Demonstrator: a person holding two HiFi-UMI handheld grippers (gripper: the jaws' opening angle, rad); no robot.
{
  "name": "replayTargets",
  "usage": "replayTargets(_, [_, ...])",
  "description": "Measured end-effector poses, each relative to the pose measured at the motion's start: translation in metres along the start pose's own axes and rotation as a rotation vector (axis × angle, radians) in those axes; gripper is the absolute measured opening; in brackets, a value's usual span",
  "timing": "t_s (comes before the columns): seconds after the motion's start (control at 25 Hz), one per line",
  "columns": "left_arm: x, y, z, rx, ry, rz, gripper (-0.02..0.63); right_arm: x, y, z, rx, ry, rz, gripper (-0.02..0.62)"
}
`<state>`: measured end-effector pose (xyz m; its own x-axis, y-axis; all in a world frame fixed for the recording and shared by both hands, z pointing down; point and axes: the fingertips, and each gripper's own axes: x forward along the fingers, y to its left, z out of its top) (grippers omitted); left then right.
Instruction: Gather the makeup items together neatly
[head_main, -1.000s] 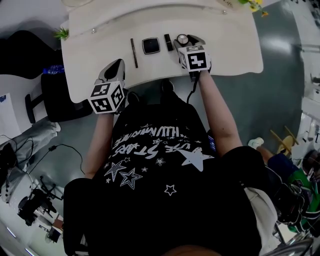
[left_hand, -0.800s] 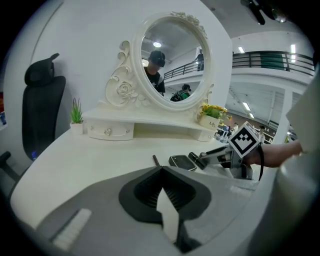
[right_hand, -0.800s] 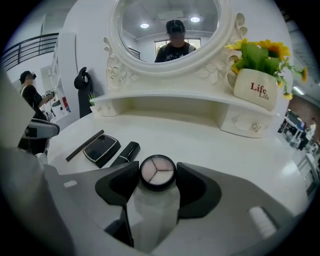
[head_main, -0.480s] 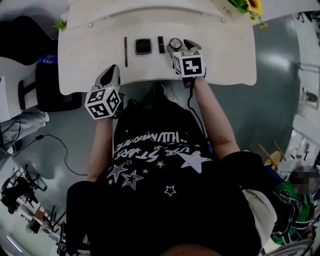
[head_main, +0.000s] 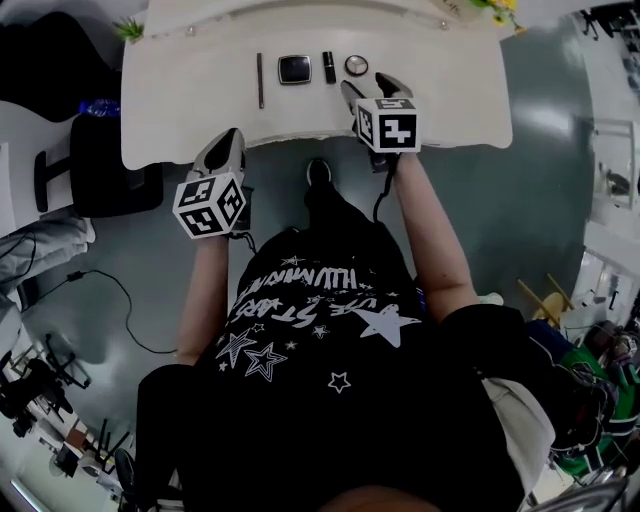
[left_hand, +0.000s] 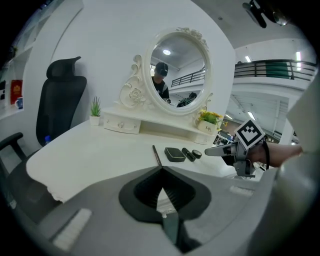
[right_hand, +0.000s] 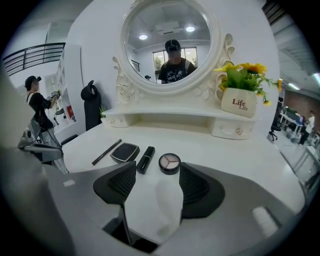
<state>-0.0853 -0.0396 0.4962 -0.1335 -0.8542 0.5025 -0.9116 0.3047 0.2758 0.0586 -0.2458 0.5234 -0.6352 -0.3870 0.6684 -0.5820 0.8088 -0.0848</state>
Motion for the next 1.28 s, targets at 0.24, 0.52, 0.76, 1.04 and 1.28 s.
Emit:
replayTargets(0.24, [-0.064,0.004,-0.016,0.011,-0.034,-0.004,0.000,-0.049,0.029,-0.007,0.024,-0.081,-0.037,0.287])
replayTargets(0.52, [-0.123,-0.001,-0.035,0.046,-0.068,-0.042,0.000,-0.109,0.068,-0.023,0.060,-0.184,-0.059,0.159])
replayTargets(0.76, [-0.157,-0.014,-0.052,0.067,-0.081,-0.084,0.000,-0.150,0.097,-0.052,0.054,-0.203,-0.064,0.028])
replayTargets(1.04, [-0.178,-0.023,-0.067,0.077,-0.087,-0.118,0.000,-0.182,0.113,-0.078,0.035,-0.212,-0.110,0.028])
replayTargets(1.28, [-0.176,-0.029,-0.071,0.076,-0.076,-0.132,0.000,-0.193,0.114,-0.091,-0.002,-0.178,-0.111,0.028])
